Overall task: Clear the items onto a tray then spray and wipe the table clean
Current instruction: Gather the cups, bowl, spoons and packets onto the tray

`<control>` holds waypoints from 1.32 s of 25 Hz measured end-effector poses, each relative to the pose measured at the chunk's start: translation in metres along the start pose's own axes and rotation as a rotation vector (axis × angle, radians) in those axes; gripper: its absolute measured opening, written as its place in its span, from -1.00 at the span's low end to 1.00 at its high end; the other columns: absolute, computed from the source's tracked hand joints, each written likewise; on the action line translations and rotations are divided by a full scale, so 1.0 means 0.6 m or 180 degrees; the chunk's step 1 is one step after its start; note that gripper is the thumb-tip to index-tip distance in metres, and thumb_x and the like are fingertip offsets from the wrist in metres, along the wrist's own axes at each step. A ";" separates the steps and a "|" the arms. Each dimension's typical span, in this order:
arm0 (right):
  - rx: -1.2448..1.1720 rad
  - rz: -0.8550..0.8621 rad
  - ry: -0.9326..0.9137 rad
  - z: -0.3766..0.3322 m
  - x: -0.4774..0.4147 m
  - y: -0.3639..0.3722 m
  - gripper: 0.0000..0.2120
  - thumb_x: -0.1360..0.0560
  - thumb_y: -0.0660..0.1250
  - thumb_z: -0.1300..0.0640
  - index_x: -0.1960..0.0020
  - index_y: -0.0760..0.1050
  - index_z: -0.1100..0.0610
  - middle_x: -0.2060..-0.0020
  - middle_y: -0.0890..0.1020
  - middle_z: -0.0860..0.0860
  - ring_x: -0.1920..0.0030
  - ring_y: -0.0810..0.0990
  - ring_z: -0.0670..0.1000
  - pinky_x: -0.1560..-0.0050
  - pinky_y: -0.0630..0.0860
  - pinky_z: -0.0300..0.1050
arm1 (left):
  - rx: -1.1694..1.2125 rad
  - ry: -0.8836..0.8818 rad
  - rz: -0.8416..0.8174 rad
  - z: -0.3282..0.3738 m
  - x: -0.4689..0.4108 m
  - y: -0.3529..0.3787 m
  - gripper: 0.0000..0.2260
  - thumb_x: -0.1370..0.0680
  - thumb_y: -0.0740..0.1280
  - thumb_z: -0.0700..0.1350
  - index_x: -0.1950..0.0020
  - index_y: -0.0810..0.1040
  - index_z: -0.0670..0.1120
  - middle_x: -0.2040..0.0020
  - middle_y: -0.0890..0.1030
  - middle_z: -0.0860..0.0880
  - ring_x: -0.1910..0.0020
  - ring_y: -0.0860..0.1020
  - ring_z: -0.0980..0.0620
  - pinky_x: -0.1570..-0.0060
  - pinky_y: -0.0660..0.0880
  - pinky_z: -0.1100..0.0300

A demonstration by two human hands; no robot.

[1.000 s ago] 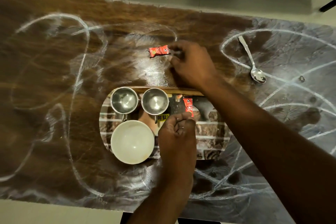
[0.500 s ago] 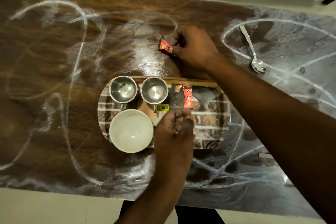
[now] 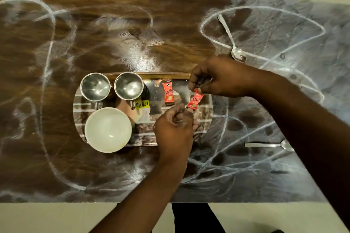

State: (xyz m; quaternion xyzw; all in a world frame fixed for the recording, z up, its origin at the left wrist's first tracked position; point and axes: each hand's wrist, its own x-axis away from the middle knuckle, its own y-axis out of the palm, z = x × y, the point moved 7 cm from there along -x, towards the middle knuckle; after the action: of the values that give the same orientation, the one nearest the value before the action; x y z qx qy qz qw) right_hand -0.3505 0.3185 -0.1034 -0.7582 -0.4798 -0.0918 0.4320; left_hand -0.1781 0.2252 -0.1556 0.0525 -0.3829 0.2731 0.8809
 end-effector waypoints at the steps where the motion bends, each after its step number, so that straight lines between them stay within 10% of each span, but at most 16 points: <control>1: 0.0064 0.0029 -0.0046 -0.004 -0.007 0.003 -0.76 -0.53 0.50 0.31 -0.12 0.72 0.04 0.03 0.76 -0.11 0.01 0.72 -0.16 -0.16 0.66 0.03 | 0.0074 -0.0154 0.0030 -0.013 0.000 0.006 -0.88 -0.65 0.43 -0.26 -0.11 0.74 -0.10 0.08 0.79 -0.24 0.22 0.76 -0.12 0.11 0.75 0.00; 8: 0.0458 0.0140 -0.0265 -0.031 -0.058 0.026 -0.69 -0.53 0.41 0.41 -0.18 0.70 0.12 -0.04 0.77 -0.04 0.00 0.71 -0.13 0.06 0.56 -0.32 | 0.0534 -0.0589 0.0384 -0.035 -0.023 0.025 -0.78 -0.65 0.47 -0.16 0.02 0.68 -0.34 0.27 0.77 -0.15 0.41 0.74 0.01 0.40 0.67 0.22; 14: 0.1194 0.0307 -0.0588 -0.048 -0.060 0.031 -0.83 -0.54 0.42 0.22 -0.09 0.67 0.02 0.06 0.74 0.01 0.04 0.69 0.11 0.08 0.61 0.06 | 0.0690 -0.0640 0.0376 -0.022 -0.043 0.022 -0.77 -0.68 0.42 -0.17 0.08 0.68 -0.30 0.39 0.68 -0.11 0.55 0.65 0.01 0.51 0.61 0.22; 24: 0.0885 0.0839 -0.0539 -0.037 -0.037 0.007 -0.83 -0.58 0.39 0.20 -0.16 0.65 0.07 0.01 0.74 0.01 0.01 0.70 0.08 0.02 0.63 0.09 | 0.0704 -0.0686 0.0294 -0.029 -0.049 0.025 -0.78 -0.67 0.43 -0.18 0.14 0.66 -0.24 0.43 0.68 -0.09 0.56 0.65 0.01 0.54 0.58 0.24; 29: -0.0150 0.2198 0.0488 0.071 0.029 -0.065 -0.76 -0.56 0.43 0.23 -0.21 0.69 0.08 -0.03 0.73 -0.02 0.00 0.70 -0.06 -0.12 0.66 -0.10 | 0.0467 -0.0100 0.0622 -0.011 -0.042 -0.012 -0.82 -0.61 0.48 -0.20 0.10 0.52 -0.10 0.43 0.62 -0.09 0.63 0.58 -0.02 0.59 0.51 0.18; 33: -0.0267 0.2781 0.1839 0.198 0.092 -0.086 -0.59 -0.50 0.52 -0.14 -0.21 0.64 0.10 0.00 0.72 0.06 0.00 0.70 0.07 0.02 0.49 -0.16 | 0.0238 0.0385 0.0981 0.016 -0.051 -0.037 -0.75 -0.58 0.48 -0.25 -0.13 0.48 -0.03 0.31 0.60 -0.10 0.46 0.62 -0.22 0.43 0.62 -0.08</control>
State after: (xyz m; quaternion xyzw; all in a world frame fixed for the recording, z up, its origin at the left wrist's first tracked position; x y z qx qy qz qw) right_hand -0.3958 0.4513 -0.1160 -0.8479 0.0239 -0.1276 0.5140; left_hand -0.1900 0.1898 -0.1677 0.0093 -0.3222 0.4218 0.8475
